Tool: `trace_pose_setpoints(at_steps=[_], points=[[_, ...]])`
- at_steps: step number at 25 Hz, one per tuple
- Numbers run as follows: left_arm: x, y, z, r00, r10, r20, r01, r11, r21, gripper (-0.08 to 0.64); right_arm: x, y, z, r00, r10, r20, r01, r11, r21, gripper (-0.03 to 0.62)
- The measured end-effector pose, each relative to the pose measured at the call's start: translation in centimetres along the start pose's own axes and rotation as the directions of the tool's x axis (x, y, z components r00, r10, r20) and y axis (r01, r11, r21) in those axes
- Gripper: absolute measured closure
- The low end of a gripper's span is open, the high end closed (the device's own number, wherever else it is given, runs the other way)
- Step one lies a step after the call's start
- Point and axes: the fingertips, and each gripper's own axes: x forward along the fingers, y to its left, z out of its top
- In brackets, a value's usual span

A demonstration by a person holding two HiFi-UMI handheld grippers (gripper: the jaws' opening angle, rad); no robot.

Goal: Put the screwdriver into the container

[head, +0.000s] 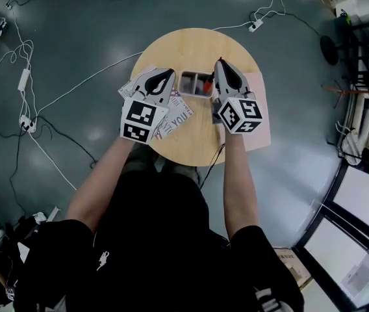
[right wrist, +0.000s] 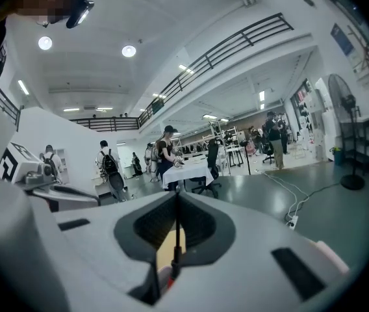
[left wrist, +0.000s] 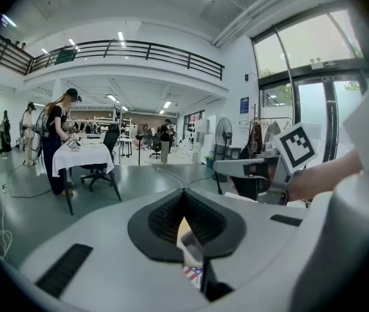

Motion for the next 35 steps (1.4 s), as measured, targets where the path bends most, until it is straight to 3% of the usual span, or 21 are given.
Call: trace_pose_setpoints(at_steps=[8, 23, 35], points=[[0.4, 0.9, -1.6, 0.999, 0.022, -0.024, -0.023, 1.000, -0.007, 0.558, 1.1, -1.9, -3.3, 0.999, -0.013, -0.041, 0.014, 0.999, 0.040, 0.577], [1.5, 1.4, -3.4, 0.998, 0.031, -0.063, -0.032, 0.999, -0.025, 0.558, 2.6, -2.6, -8.6, 0.988, 0.005, -0.154, -0.001, 1.000, 0.027, 0.577], [1.0, 2.3, -3.9, 0.995, 0.055, -0.081, -0.057, 0.998, -0.020, 0.558, 4.4, -2.2, -10.9, 0.968, 0.016, -0.250, -0.028, 0.999, -0.047, 0.577]])
